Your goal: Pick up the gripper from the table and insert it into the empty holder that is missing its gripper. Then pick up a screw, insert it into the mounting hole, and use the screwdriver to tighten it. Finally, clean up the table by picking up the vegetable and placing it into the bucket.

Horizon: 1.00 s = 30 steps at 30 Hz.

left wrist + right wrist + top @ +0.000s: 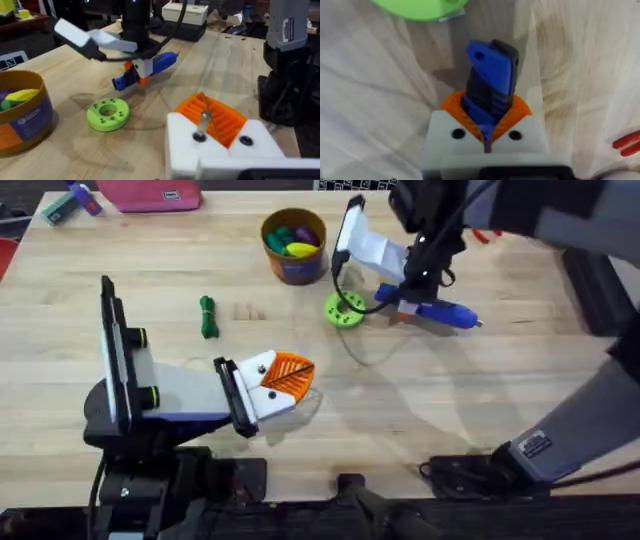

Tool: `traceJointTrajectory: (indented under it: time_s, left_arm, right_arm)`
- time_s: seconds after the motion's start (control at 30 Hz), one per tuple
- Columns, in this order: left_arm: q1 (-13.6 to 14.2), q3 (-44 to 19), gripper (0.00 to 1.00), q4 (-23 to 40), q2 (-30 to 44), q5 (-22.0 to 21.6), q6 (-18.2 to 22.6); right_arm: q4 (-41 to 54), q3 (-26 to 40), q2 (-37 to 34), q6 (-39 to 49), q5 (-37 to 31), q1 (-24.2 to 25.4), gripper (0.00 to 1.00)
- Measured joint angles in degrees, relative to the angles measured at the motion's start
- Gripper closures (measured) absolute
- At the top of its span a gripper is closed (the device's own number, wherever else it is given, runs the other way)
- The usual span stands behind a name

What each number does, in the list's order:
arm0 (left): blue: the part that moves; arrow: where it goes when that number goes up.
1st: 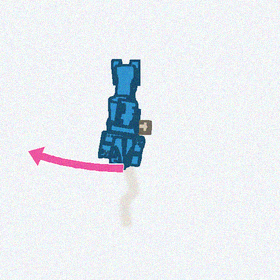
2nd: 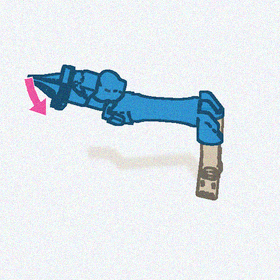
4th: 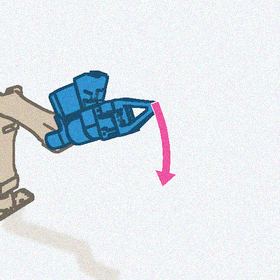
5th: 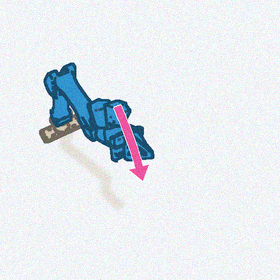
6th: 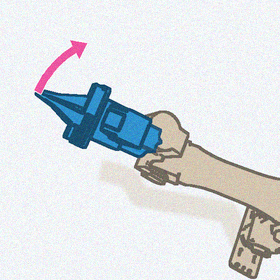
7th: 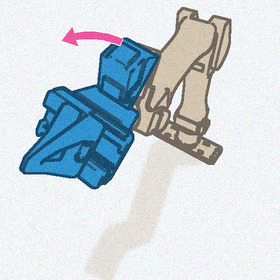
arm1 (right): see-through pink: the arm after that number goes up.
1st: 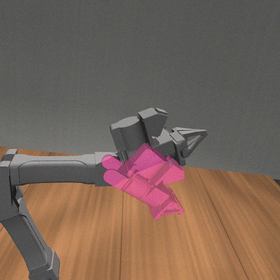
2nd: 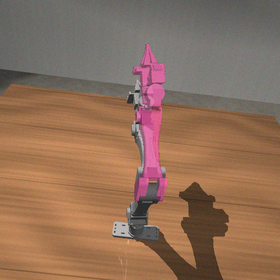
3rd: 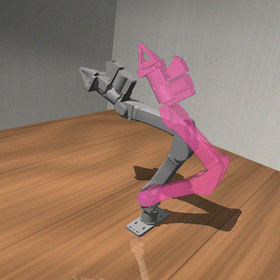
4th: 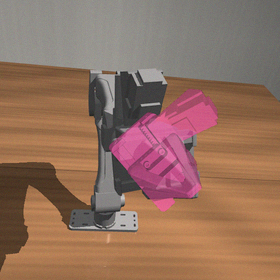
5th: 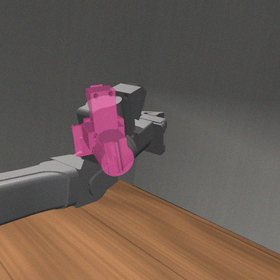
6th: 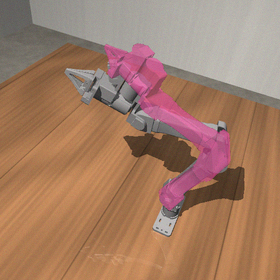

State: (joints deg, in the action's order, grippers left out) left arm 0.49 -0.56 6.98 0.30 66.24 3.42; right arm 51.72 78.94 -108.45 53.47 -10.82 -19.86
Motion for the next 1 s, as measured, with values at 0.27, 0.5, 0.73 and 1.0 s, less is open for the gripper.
traceJointTrajectory:
  time_s: [0.27, 0.5, 0.73, 1.0]
  left_arm:
    - [0.0, 0.0, 0.991, 0.0, 0.0, 0.0, 0.0]
    - [0.0, 0.0, 0.918, 0.0, 0.0, 0.0, 0.3]
    - [0.0, 0.0, 0.022, 0.0, 0.0, 0.0, 0.1]
    - [0.0, 0.2, 0.015, -3.5, 0.0, -1.5, -3.0]
  right_arm:
    - [-2.1, 0.1, -1.9, 0.6, -3.8, 0.0, 0.469]
    - [-2.8, 0.7, -1.6, -2.6, -4.0, 0.0, 0.009]
    - [-2.9, 0.7, 4.6, -9.3, 1.2, 0.0, 0.008]
    - [-5.6, 0.8, 16.9, -18.8, 10.1, 0.0, 0.007]
